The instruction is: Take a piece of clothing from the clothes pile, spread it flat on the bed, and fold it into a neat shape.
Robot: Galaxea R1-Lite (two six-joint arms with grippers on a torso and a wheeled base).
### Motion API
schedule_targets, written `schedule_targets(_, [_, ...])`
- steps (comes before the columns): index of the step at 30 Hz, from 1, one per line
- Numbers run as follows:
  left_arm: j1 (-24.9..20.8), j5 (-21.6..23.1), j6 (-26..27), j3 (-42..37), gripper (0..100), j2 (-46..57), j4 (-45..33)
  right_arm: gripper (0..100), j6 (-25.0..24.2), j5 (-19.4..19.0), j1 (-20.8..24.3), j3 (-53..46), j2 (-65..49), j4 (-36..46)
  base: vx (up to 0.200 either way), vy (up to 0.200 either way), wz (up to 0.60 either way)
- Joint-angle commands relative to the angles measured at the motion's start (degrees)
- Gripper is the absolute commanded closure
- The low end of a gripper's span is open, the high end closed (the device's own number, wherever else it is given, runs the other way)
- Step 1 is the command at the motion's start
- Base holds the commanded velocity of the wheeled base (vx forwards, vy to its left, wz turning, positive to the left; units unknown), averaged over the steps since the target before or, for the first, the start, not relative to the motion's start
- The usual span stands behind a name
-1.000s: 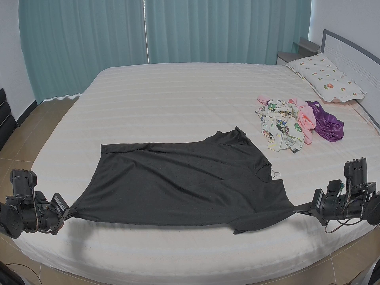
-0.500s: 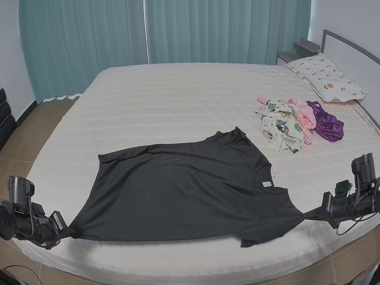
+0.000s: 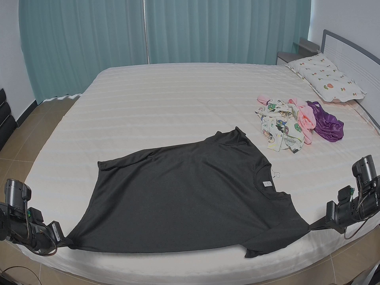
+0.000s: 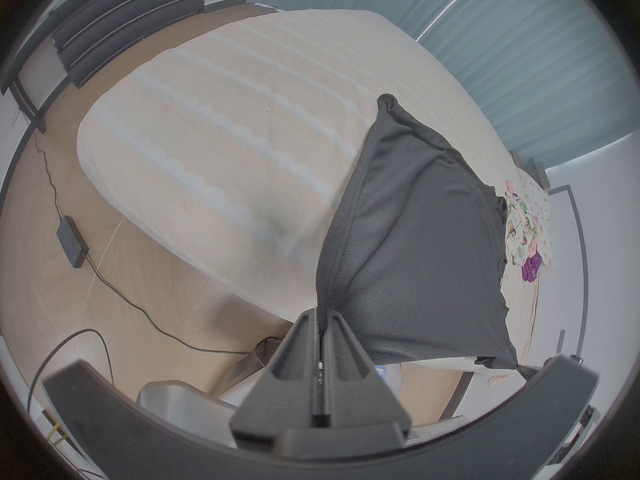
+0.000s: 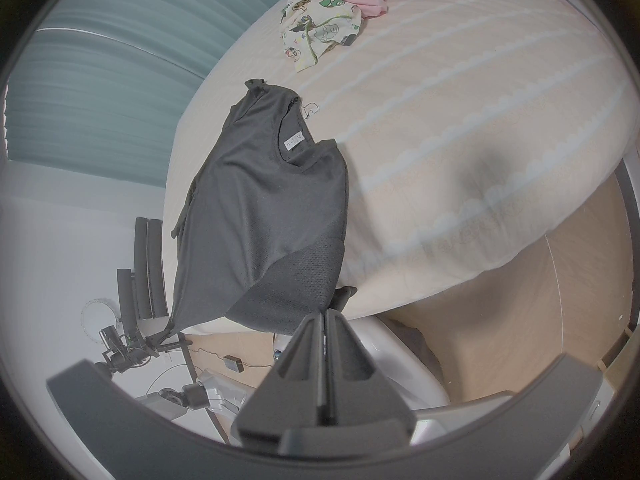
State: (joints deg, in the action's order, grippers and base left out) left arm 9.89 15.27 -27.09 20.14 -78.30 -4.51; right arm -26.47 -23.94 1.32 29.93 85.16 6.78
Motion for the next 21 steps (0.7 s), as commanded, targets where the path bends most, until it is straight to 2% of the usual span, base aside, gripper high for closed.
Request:
schedule_targets(1, [0.05, 0.02, 0.72, -0.45, 100, -0.71, -0.15, 100, 0.19, 0.12, -0.17, 0.13, 2.20, 0.17, 0.000, 0.000, 0.00])
schedule_targets(4, [-0.04, 0.02, 1.42, -0.89, 100, -1.86, -0.15, 100, 0.71, 0.30, -0.17, 0.31, 3.61, 0.08, 0.000, 0.000, 0.00])
schedule_targets(5, [-0.04, 0.02, 1.95, -0.98, 100, -2.30, -0.24, 0, 1.07, 0.48, -0.17, 0.39, 4.22, 0.17, 0.000, 0.000, 0.00])
schedule_targets(6, [-0.04, 0.02, 2.39, -1.15, 100, -2.73, -0.24, 0, 1.50, 0.56, -0.09, 0.31, 4.84, 0.25, 0.000, 0.000, 0.00])
schedule_targets(7, [-0.04, 0.02, 2.57, -1.33, 0, -3.09, -0.24, 0, 1.94, 0.83, -0.09, 0.22, 5.28, 0.17, 0.000, 0.000, 0.00])
schedule_targets(15, [-0.04, 0.02, 2.30, -0.10, 0, -4.23, 0.29, 0, 2.30, 1.53, 0.00, 1.27, 6.86, -1.07, 0.000, 0.000, 0.00])
schedule_targets(21, [0.48, 0.72, 0.37, 4.91, 0, -4.49, 0.56, 0, 1.15, 1.53, -0.17, 1.71, 7.03, -4.49, 0.000, 0.000, 0.00])
